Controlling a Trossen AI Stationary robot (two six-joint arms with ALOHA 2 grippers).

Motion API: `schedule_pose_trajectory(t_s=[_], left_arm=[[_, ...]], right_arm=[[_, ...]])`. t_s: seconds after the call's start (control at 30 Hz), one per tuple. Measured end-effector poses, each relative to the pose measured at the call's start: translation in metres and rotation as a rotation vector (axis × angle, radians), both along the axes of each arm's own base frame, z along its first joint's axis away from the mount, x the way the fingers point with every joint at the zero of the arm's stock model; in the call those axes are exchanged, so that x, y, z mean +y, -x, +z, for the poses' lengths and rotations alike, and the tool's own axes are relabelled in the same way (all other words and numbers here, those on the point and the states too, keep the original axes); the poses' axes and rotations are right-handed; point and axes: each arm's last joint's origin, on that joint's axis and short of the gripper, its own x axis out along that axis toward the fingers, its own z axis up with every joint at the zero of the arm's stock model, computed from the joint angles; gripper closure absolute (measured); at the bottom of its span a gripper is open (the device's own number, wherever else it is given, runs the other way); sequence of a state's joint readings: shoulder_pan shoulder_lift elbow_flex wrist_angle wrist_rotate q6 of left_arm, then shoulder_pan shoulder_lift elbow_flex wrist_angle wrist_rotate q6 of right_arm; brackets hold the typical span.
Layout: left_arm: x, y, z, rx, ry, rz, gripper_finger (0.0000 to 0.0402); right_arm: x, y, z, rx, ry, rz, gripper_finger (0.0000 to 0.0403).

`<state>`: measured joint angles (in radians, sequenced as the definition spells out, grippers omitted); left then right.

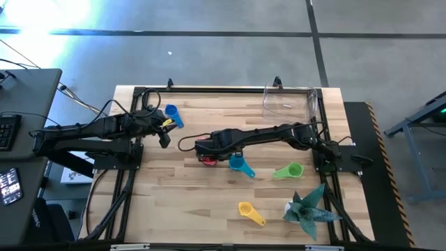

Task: Nest measuring cups in basket
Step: Stack the red measuring cup on top of the orange measuring cup

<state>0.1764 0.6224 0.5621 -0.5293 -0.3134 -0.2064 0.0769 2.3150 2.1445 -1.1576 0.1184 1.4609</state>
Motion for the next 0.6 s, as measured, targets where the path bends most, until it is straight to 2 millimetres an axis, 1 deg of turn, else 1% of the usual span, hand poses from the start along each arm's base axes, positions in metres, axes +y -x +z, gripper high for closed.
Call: schedule_pose_trajectory(t_s=[0.33,0.6], left_arm=[[0.000,0.000,0.000,-0.003,0.002,0.002,0.0300],[0.000,0.000,0.000,-0.004,0.002,0.002,0.0300]], right_arm=[[0.002,0.000,0.000,0.002,-0.012,0.036,0.0316],[0.011,0.003,-0.001,0.033,-0.024,0.077,0.0315]])
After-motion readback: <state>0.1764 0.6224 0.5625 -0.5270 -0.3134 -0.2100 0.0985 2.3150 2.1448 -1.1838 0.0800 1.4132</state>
